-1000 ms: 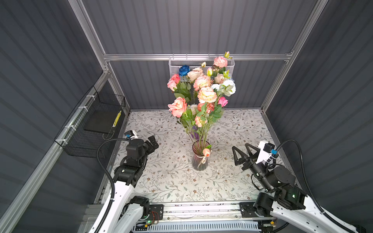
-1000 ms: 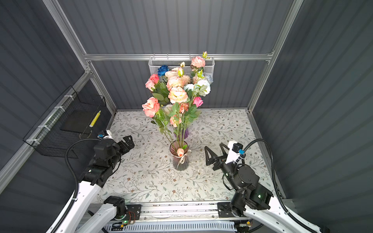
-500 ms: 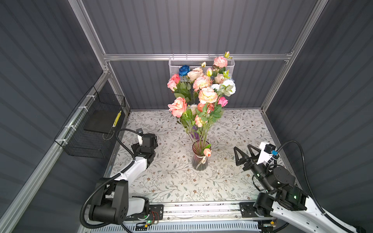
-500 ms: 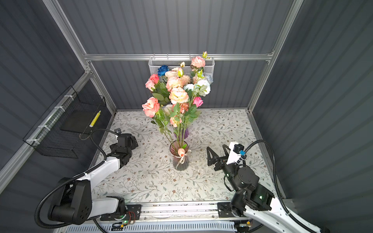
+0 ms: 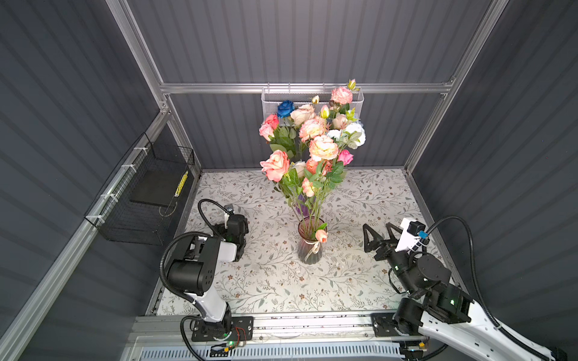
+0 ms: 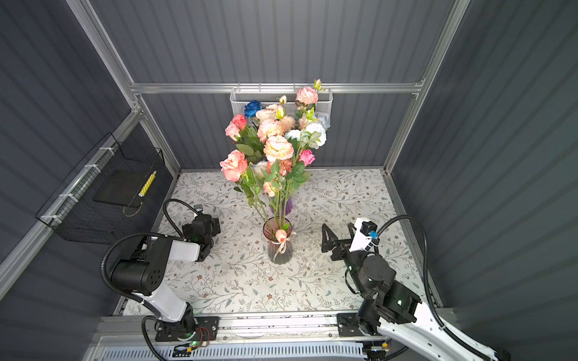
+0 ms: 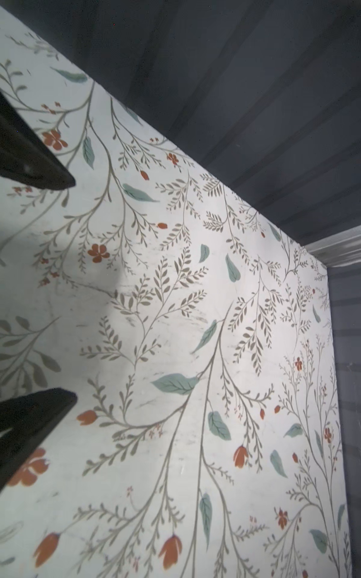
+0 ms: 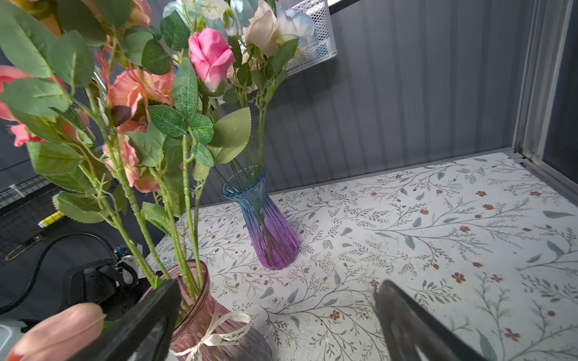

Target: Arrange the flowers into the vase

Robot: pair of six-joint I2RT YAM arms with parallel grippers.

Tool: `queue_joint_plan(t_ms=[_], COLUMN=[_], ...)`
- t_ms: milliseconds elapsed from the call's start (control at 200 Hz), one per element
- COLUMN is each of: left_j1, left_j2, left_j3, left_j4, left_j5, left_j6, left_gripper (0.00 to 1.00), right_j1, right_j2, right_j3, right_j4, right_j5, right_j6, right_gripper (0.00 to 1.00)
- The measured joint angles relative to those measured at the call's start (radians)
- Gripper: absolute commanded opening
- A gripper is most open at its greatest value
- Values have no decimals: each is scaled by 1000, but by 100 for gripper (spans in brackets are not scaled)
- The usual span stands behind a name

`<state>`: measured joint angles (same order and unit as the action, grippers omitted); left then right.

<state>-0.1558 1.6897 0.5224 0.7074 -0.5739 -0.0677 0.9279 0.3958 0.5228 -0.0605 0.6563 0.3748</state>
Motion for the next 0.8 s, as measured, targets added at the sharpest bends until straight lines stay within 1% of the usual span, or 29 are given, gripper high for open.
queue_joint_plan(t_ms=[75, 125, 155, 270, 365, 560, 795], left_j1=[24, 38, 42, 52, 52, 52, 52], left_j2=[3, 9, 9, 18, 20, 20, 20], left_j3=[-14, -34, -40, -57, -60, -60, -60], left_j4=[65, 118, 119, 159, 182, 206, 214], left_j5=[74, 105, 120, 144, 157, 168, 170], left_j6=[13, 16, 16, 20, 23, 23, 23], left_gripper=[100, 100, 100, 100, 100, 100, 100], right_j1=[-7, -16, -23, -60, -107, -249, -496], right_j2=[45, 75, 90, 134, 157, 241, 453], right_j3=[12, 26, 36, 72, 91, 102, 103], right_j4=[-16, -28, -39, -64, -74, -63, 60], right_j5=[25, 36, 41, 38, -10, -130, -230], right_j6=[8, 16, 23, 30, 26, 18, -23], right_gripper=[99, 99, 99, 99, 99, 99, 99])
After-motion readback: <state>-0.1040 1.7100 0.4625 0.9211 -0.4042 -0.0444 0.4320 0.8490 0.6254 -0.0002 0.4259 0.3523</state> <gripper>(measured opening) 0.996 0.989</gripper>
